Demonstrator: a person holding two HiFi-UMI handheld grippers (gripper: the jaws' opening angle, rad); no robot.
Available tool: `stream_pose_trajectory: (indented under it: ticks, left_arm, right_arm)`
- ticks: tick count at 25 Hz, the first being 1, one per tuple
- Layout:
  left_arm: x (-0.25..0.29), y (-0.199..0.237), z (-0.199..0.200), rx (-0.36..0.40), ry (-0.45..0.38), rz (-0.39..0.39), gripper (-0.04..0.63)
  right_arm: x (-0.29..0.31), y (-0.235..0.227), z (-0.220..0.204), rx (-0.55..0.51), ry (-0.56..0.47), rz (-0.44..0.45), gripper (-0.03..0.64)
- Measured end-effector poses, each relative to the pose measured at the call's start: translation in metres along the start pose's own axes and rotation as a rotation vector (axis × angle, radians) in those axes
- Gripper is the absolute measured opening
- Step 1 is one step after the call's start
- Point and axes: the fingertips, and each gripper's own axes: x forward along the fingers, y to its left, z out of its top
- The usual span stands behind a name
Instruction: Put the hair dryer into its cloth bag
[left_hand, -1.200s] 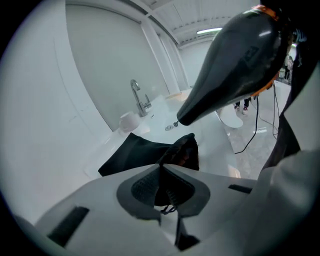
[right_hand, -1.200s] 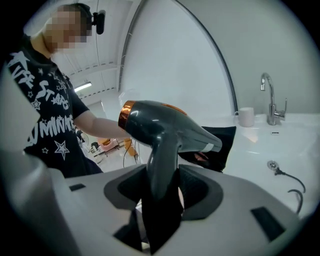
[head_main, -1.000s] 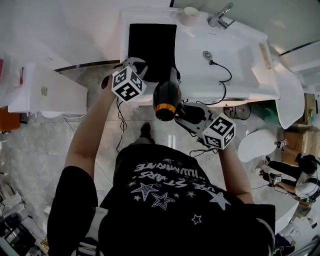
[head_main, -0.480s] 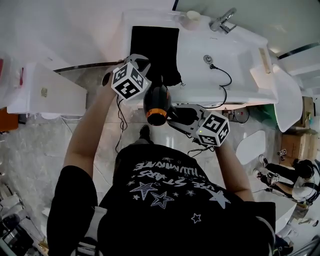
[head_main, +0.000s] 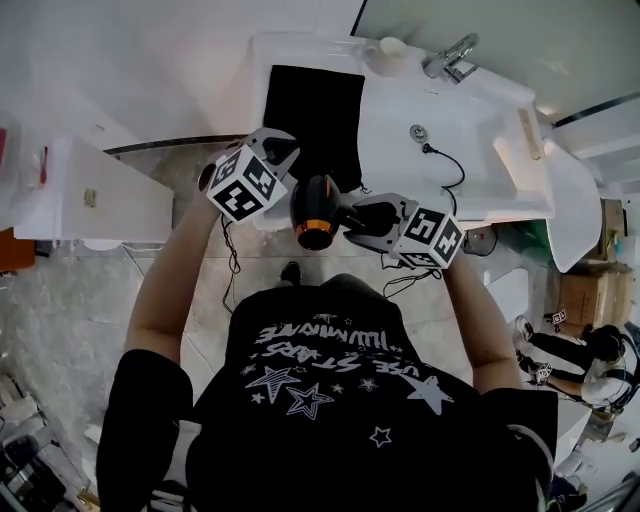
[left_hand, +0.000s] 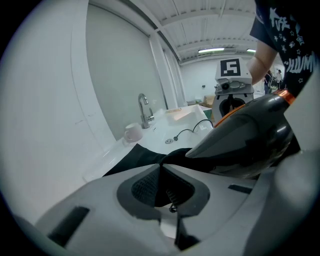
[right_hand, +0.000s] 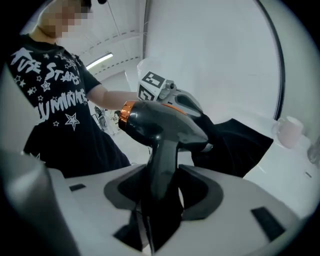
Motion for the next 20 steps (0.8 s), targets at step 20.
stream_pose_trajectory:
  ticks: [20]
  left_arm:
    - [-0.003, 0.007, 0.003, -0.141, 0.007, 0.107, 0.023]
  right_arm:
    - [0.027, -0.103, -0.005, -0.158, 0.15, -0.096, 0.193]
